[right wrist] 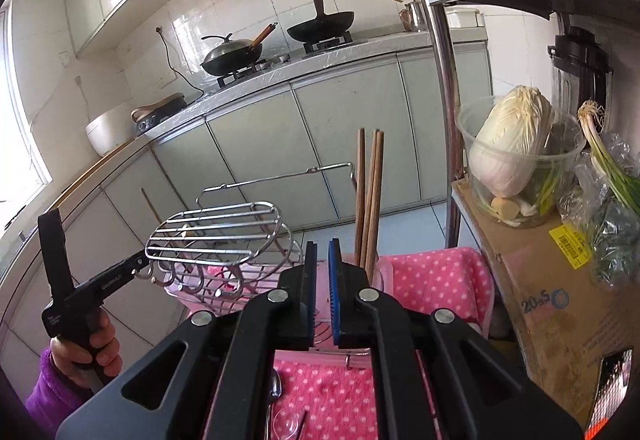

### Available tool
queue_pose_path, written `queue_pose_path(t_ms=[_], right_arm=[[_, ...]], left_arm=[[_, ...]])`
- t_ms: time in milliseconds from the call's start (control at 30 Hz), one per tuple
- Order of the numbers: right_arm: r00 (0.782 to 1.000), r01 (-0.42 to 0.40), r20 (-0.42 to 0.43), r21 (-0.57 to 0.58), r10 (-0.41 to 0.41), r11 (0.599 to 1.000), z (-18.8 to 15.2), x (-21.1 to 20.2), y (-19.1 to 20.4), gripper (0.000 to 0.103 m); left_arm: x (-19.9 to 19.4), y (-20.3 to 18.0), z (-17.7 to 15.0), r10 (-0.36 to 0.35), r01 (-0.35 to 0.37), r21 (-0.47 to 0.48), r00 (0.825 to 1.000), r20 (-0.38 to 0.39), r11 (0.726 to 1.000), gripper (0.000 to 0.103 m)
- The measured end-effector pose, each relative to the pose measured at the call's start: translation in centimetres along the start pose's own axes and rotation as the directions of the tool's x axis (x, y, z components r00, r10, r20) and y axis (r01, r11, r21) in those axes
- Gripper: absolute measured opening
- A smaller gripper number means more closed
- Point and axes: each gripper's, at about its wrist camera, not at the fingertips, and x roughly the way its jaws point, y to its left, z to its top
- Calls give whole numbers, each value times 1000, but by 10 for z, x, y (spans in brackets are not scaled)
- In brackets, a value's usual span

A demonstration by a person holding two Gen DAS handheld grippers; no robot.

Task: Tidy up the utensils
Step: 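Lower both held utensils into the pink cup and open both grippers, then grasp the clear plastic fork with the left gripper while the right grasps the clear spoon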

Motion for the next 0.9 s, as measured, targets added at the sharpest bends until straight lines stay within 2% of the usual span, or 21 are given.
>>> queue_pose_path(t_ms=[100,167,300,467,600,667,767,900], right_arm=[[999,-21,-37,17,22,1000,-16,-2,2,14],[997,-35,-67,34,37,999,-30,0,2,26],[986,-37,-162,58,46,998,-63,16,1,28],[951,-19,-305,100,49,995,-108,45,-3,28],[913,-28,-393,202,107,979,-140,62,-11,28],[903,-23,-414,224,117,974,-151,65,-13,28],[898,-18,-424,228,116,973,-162,64,-14,28],[893,-24,-431,242,130,970,-169,61,-16,28]], left_arm=[[-19,-1,1,-14,14,-2,999,32,1000,26],[-31,-1,-4,-29,29,2,999,36,1000,27],[-45,-6,-23,-59,59,23,998,7,998,27],[-41,-8,-56,-98,100,19,991,-92,995,27],[-24,-8,-92,-164,163,-24,958,-233,986,27],[-12,-10,-112,-187,180,-51,933,-308,982,27],[7,-12,-136,-224,202,-96,888,-401,975,27],[29,-16,-159,-243,198,-143,844,-478,970,27]])
